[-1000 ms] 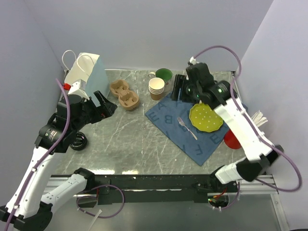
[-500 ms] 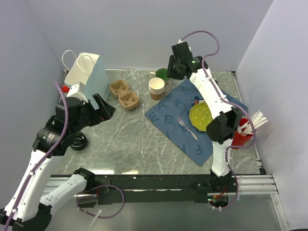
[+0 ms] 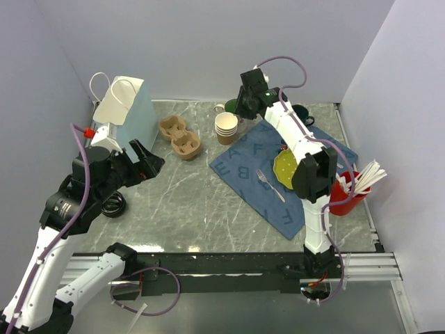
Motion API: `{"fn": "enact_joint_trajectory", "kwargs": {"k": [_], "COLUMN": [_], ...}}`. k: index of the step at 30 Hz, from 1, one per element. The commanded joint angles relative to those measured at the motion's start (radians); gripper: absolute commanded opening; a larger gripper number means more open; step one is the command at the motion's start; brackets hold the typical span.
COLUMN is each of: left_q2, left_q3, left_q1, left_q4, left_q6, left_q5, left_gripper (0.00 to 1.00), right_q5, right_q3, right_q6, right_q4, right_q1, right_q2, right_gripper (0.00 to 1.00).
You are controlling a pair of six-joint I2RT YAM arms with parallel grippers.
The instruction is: Pack the takeout coffee
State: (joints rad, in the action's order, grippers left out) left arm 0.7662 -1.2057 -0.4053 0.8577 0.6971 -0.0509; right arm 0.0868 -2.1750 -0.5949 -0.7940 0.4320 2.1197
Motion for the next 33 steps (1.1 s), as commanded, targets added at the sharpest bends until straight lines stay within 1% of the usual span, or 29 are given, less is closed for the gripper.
{"fn": "enact_joint_trajectory", "kwargs": {"k": [1,5,12,24,29,33], "left_q2": [0.008,0.004,0.007,0.013,0.013,0.015], "left_q3": [-0.02,-0.003,-0.011,-0.018,-0.015,-0.014], "left_q1": [-0.004,-0.004,-0.004,-0.004,-0.004,-0.006], "left_q4": [0.017,0.009,0.023,0.032,0.03,0.029], "left_q6": [0.008,0.021,0.027,0.015,0.008,0.008], "left_q5": [0.006,0.022,0.014,0.01,0.011,0.011], "left_gripper": [0.97,0.97,0.97,0.97,0.97,0.97], "right_q5": [0.024,0.007,0.037,0.062,0.073,0.067], "right_q3": [-0.014,-0.008,0.021,0.003,-0.002,-0.009], "right_q6": [-0.034,-0.039,-0.054,-0.086,-0.085,-0.082], "right_q4": [0.053,0.072,0.07,0.026,0.024,0.024], "right_q1": [0.005,0.008,0.01,0.01,0.01,0.01], "right_q2": [0.029,0.048,0.06,0.091,0.098,0.103], "right_gripper": [0.38,0.38,0.38,0.37,0.36,0.33]}}
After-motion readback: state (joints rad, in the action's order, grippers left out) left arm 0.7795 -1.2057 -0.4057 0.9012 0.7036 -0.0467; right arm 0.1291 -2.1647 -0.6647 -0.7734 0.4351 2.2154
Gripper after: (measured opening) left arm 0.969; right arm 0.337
